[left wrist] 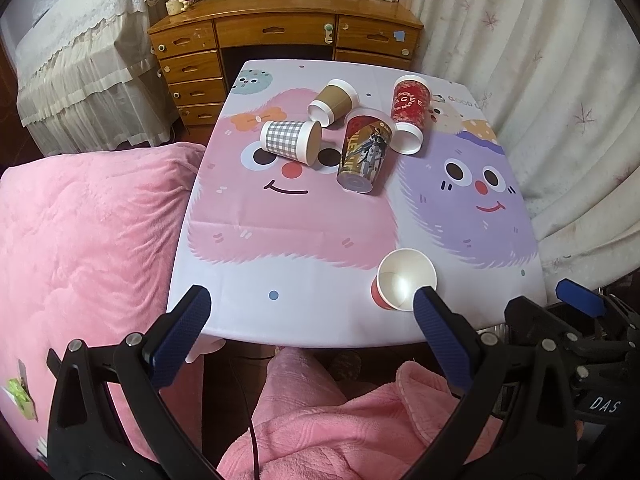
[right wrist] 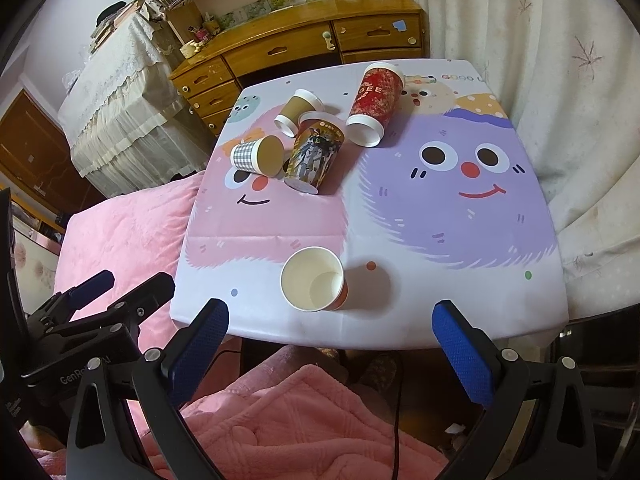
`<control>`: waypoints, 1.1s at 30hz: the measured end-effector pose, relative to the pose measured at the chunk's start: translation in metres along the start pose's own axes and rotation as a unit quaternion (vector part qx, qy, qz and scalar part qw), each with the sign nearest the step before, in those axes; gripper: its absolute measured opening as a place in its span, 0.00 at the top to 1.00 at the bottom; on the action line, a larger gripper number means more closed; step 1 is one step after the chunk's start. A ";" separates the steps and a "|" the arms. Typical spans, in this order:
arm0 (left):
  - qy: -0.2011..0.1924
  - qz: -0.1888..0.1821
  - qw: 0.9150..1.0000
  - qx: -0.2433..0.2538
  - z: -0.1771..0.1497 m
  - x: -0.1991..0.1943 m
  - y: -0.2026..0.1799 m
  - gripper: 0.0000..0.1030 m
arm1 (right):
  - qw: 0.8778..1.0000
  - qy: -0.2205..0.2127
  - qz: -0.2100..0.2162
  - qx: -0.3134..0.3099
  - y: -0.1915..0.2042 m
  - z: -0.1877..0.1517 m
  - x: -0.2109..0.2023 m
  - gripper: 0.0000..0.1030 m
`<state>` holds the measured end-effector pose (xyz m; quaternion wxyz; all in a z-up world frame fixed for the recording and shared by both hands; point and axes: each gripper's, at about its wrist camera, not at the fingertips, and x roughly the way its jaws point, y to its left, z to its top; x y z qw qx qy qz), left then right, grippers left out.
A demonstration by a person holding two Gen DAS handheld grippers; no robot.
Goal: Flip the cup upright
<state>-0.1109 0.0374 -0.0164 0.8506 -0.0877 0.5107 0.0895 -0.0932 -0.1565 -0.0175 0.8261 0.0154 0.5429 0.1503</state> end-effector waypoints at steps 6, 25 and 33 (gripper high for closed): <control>0.000 0.000 1.000 0.001 0.001 0.000 -0.002 0.02 | 1.000 0.001 -0.006 0.001 -0.004 -0.002 0.003 0.00; 0.001 0.000 1.000 0.006 0.004 -0.001 -0.007 0.02 | 1.000 0.001 -0.007 0.003 -0.011 -0.001 -0.001 0.00; 0.000 -0.001 1.000 0.006 0.004 -0.001 -0.007 0.02 | 1.000 0.002 -0.007 0.005 -0.011 0.001 0.000 0.00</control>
